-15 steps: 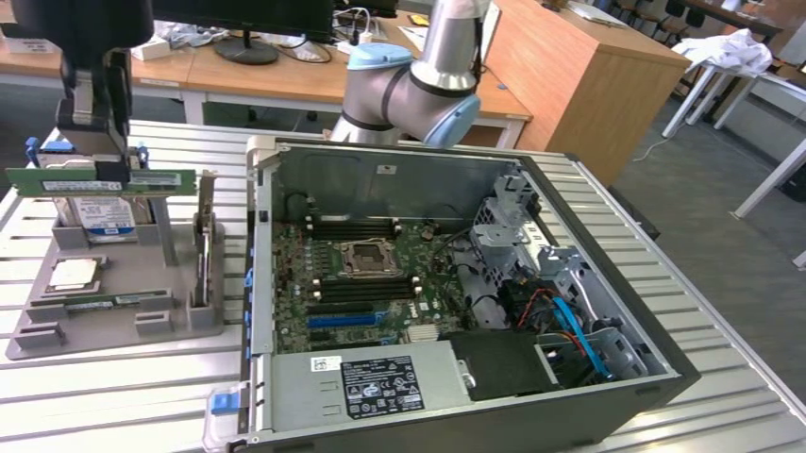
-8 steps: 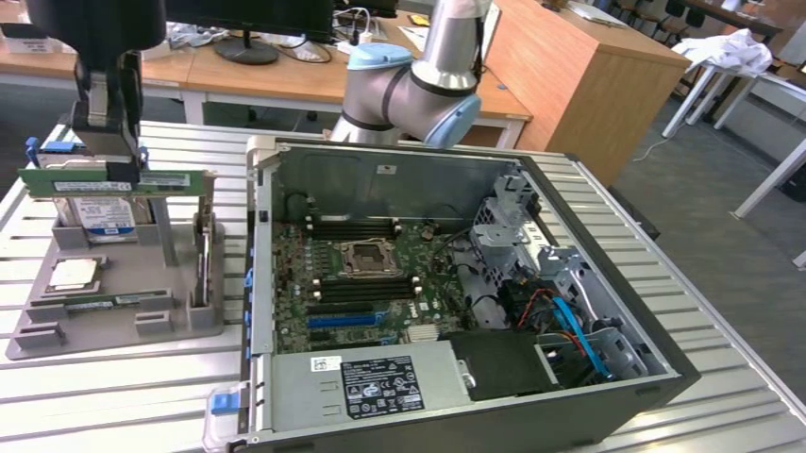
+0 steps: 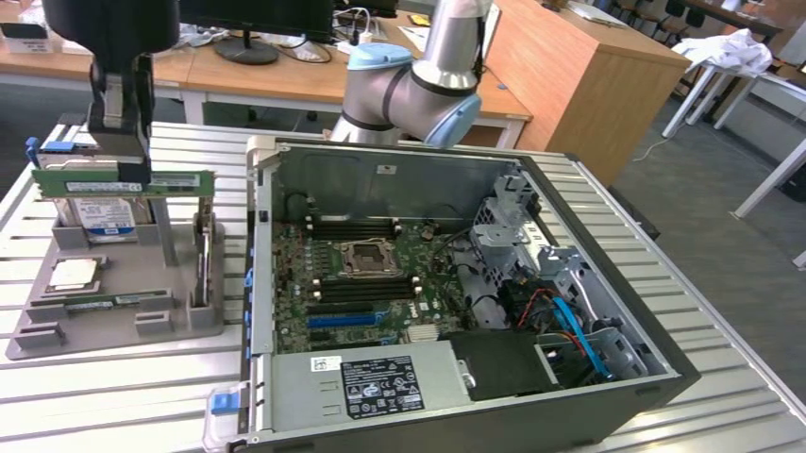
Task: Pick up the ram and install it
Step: 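Pick up the ram and move it above insertion slot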
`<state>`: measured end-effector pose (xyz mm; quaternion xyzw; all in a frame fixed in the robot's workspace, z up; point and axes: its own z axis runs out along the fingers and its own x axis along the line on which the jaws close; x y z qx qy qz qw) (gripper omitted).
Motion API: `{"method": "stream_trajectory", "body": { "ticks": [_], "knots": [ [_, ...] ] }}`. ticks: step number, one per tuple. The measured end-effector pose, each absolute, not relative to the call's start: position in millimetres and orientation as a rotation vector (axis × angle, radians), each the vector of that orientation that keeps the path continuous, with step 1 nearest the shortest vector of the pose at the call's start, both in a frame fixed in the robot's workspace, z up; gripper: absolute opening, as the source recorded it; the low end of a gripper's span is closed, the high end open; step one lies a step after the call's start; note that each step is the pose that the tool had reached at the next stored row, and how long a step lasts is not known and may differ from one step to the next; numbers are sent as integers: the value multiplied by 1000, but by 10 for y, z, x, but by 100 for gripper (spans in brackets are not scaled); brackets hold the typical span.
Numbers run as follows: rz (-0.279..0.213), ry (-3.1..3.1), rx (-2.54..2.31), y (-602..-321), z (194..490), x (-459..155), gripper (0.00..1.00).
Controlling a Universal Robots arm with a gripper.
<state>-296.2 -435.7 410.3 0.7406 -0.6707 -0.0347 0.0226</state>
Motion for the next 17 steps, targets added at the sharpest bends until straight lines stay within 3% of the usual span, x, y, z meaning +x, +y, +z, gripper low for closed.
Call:
{"method": "stream_trajectory", "body": {
  "ticks": [17],
  "knots": [
    [-115, -2074, 2290, -4357, 4098, -2752, 12]
  ]
}}
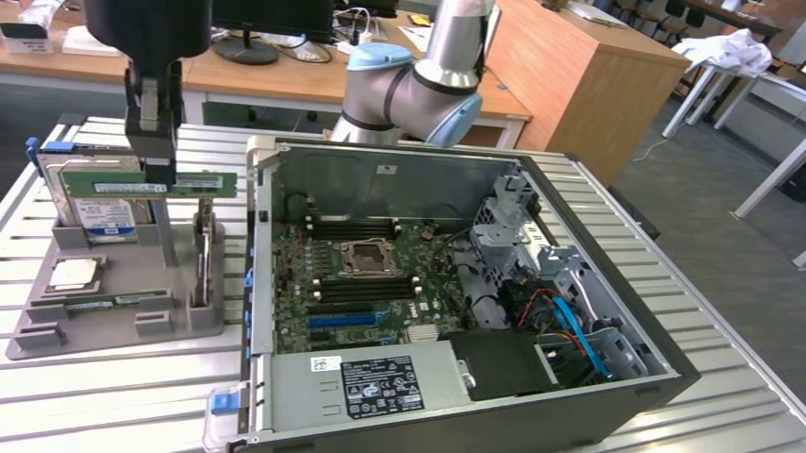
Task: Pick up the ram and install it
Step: 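Pick up the ram and move it above insertion slot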
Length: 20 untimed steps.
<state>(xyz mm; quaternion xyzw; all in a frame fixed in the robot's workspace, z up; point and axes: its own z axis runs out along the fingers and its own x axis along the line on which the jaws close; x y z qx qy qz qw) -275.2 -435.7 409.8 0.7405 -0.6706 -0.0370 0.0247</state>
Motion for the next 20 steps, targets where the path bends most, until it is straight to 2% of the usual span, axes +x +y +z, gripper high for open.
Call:
{"method": "stream_trajectory", "body": {
  "ticks": [20],
  "knots": [
    [-120, -2072, 2288, -4357, 4095, -2573, 12]
  ]
}}
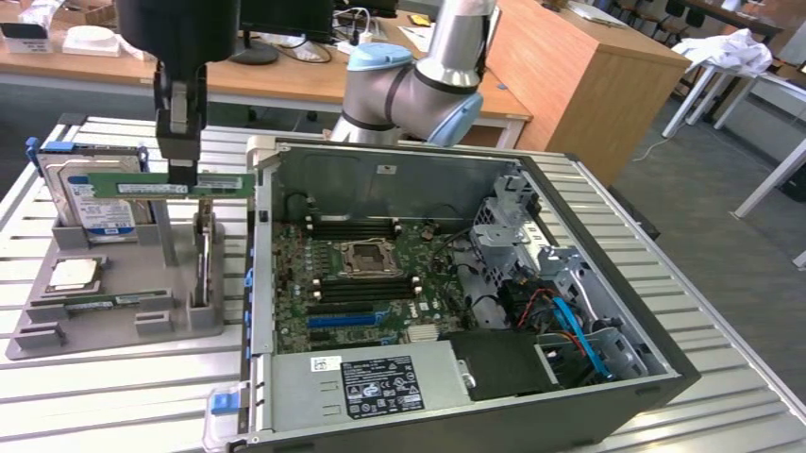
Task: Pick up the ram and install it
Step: 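Pick up the ram and move it above insertion slot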
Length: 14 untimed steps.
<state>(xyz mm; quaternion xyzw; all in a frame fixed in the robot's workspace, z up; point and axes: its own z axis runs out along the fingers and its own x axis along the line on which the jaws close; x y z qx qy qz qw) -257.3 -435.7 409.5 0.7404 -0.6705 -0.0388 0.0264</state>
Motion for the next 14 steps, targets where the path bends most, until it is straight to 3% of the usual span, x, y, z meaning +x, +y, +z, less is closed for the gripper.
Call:
{"method": "stream_trajectory", "body": {
  "ticks": [14],
  "knots": [
    [-122, -2071, 2287, -4357, 4093, -2484, 12]
  ]
}}
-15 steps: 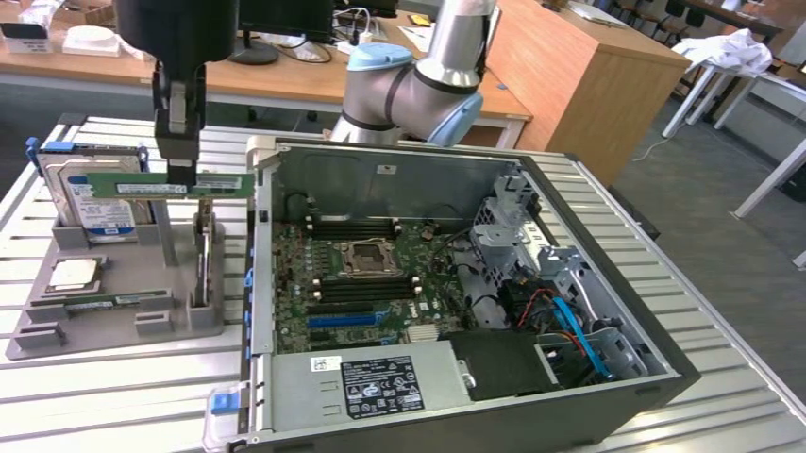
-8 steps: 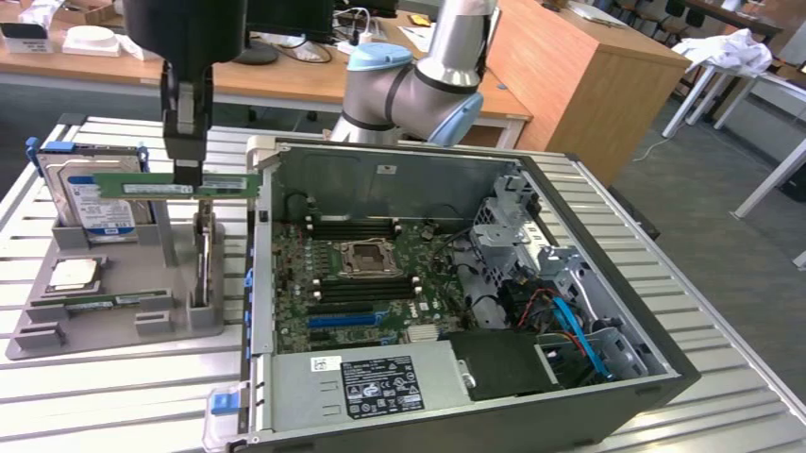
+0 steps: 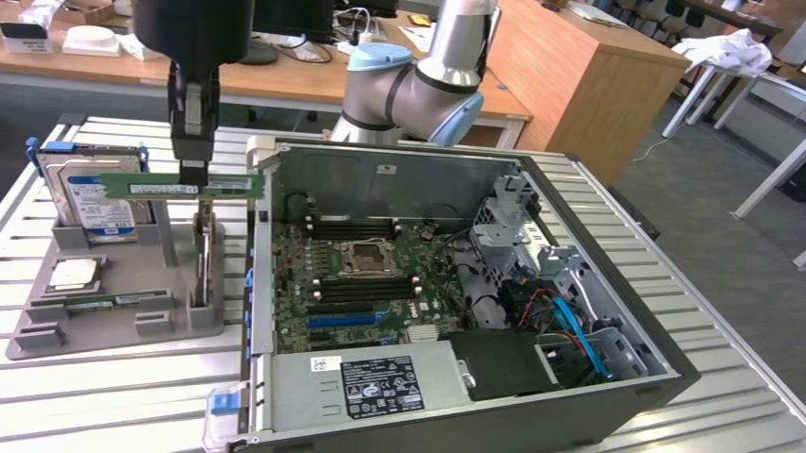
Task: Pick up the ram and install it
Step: 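Pick up the ram and move it above insertion slot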
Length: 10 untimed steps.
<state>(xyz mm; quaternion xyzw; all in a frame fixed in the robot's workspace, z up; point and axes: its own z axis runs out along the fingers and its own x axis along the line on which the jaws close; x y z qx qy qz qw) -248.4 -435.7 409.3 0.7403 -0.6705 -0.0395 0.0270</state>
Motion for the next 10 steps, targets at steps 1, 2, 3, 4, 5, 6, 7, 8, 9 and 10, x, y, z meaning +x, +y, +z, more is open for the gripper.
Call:
{"method": "stream_trajectory", "body": {
  "ticks": [1, 2, 3, 4, 5, 6, 7, 8, 9, 10],
  "knots": [
    [-122, -2071, 2287, -4357, 4093, -2478, 12],
    [-122, -2071, 2287, -4357, 4092, -2473, 12],
    [-122, -2071, 2287, -4357, 4092, -2468, 12],
    [-122, -2071, 2287, -4357, 4092, -2463, 12],
    [-122, -2071, 2287, -4357, 4092, -2457, 12],
    [-123, -2071, 2287, -4357, 4091, -2452, 12],
    [-123, -2071, 2286, -4357, 4091, -2447, 12],
    [-123, -2071, 2286, -4357, 4091, -2442, 12],
    [-123, -2071, 2286, -4357, 4090, -2437, 12],
    [-123, -2071, 2286, -4357, 4090, -2431, 12]
  ]
}}
